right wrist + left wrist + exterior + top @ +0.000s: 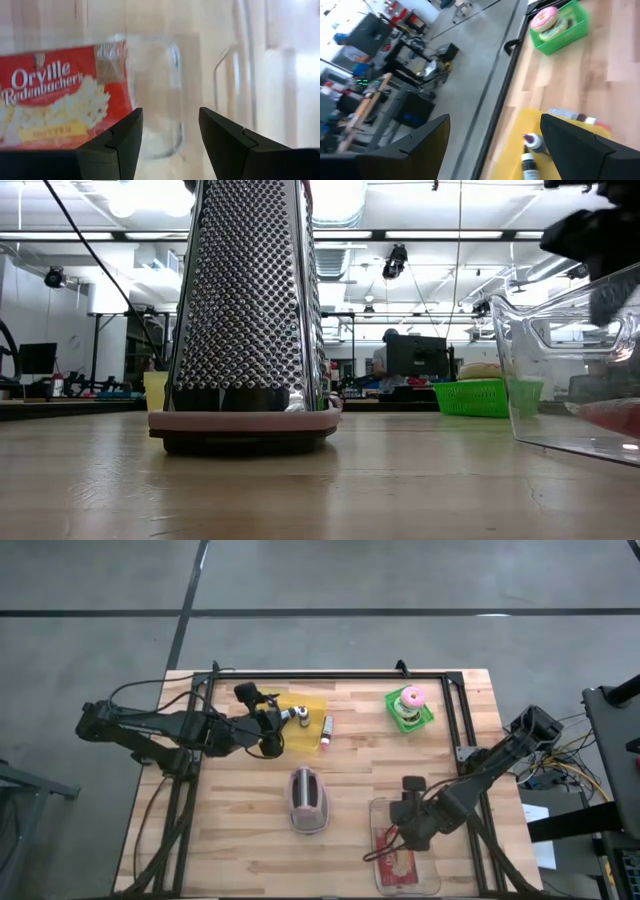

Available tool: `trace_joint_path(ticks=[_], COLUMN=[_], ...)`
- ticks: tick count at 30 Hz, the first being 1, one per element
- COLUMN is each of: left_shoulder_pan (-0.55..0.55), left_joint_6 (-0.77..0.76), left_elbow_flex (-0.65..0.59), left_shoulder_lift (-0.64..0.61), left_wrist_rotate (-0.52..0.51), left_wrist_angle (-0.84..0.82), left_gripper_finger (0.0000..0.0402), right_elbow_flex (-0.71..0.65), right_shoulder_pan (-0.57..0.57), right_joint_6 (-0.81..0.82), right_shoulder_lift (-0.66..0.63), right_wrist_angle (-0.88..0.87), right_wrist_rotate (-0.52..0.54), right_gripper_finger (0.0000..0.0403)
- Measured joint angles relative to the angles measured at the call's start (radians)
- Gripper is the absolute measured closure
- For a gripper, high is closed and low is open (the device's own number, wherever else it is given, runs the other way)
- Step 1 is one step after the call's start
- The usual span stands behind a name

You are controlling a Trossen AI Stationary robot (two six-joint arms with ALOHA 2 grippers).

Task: Pick & Place Food Item
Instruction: Put the pink food coloring into the yellow bin

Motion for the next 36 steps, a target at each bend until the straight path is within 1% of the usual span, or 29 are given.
trace_joint_path(ticks=[2, 6, 9, 12, 16, 18, 20, 23, 27, 29, 31, 33, 36], left_shoulder_pan=[0.0, 0.005, 0.02, 0.049, 0.092, 0.114, 0.135, 0.167, 0.234, 0.276, 0.313, 0.336, 0.341], left_joint_6=[-0.018, -0.055, -0.073, -0.092, -0.119, -0.122, -0.122, -0.114, -0.114, -0.142, -0.179, -0.203, -0.217], left_elbow_flex=[0.0, 0.0, 0.0, 0.0, 0.0, 0.0, 0.0, 0.0, 0.0, 0.0, 0.0, 0.0, 0.007], left_shoulder_lift=[0.0, 0.014, 0.039, 0.071, 0.118, 0.131, 0.141, 0.148, 0.148, 0.152, 0.163, 0.184, 0.222], left_wrist_rotate=[0.04, 0.17, 0.254, 0.315, 0.373, 0.43, 0.502, 0.57, 0.625, 0.698, 0.795, 0.871, 0.912], left_wrist_angle=[0.003, 0.036, 0.071, 0.093, 0.117, 0.15, 0.2, 0.256, 0.262, 0.263, 0.278, 0.299, 0.367], left_gripper_finger=[0.0089, 0.0089, 0.0089, 0.0089, 0.0089, 0.0089, 0.0089, 0.0089, 0.009, 0.009, 0.009, 0.009, 0.009], right_elbow_flex=[0.016, 0.06, 0.105, 0.146, 0.181, 0.184, 0.181, 0.162, 0.111, 0.08, 0.05, 0.021, -0.023], right_shoulder_pan=[0.002, 0.002, 0.006, 0.016, 0.042, 0.052, 0.053, 0.052, 0.043, 0.036, 0.027, 0.014, 0.005], right_joint_6=[-0.016, -0.066, -0.117, -0.172, -0.244, -0.266, -0.276, -0.282, -0.274, -0.269, -0.243, -0.218, -0.198], right_shoulder_lift=[0.0, 0.0, 0.0, 0.0, -0.008, -0.013, -0.023, -0.04, -0.056, -0.076, -0.099, -0.127, -0.179], right_wrist_angle=[0.0, 0.001, 0.002, 0.002, 0.006, 0.01, 0.016, 0.019, 0.018, 0.018, 0.02, 0.017, 0.018], right_wrist_rotate=[0.038, 0.114, 0.2, 0.333, 0.567, 0.677, 0.751, 0.798, 0.847, 0.856, 0.872, 0.88, 0.92], right_gripper_finger=[0.0212, 0.0212, 0.0212, 0.0212, 0.0212, 0.0212, 0.0212, 0.0212, 0.0211, 0.0211, 0.0211, 0.0211, 0.0211])
